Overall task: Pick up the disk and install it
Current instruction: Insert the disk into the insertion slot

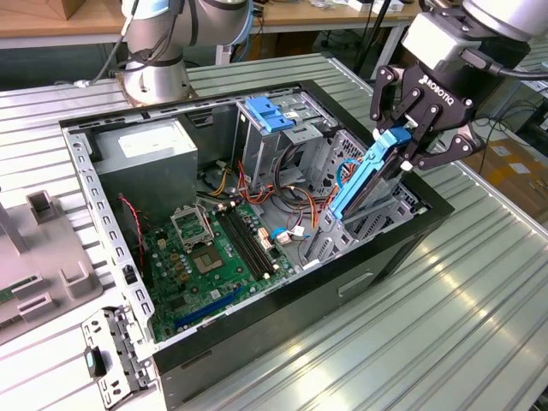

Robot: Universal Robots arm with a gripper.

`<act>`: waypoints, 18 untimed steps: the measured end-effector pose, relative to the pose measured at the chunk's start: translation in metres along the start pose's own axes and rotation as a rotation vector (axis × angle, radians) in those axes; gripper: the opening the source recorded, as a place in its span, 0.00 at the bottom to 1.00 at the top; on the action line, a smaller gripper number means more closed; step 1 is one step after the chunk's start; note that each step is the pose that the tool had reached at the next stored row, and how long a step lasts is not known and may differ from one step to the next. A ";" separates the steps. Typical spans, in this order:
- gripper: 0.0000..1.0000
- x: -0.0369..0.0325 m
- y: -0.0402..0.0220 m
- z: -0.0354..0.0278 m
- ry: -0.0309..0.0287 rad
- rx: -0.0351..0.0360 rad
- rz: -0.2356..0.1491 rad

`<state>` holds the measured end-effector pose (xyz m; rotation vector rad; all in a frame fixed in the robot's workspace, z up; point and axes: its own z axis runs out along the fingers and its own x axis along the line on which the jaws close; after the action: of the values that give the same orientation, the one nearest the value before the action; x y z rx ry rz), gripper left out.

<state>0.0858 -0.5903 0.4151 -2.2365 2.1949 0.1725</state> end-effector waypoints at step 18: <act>0.24 0.0003 -0.0003 0.0039 -0.0037 0.0000 0.000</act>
<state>0.0858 -0.5903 0.4112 -2.2347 2.1927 0.1765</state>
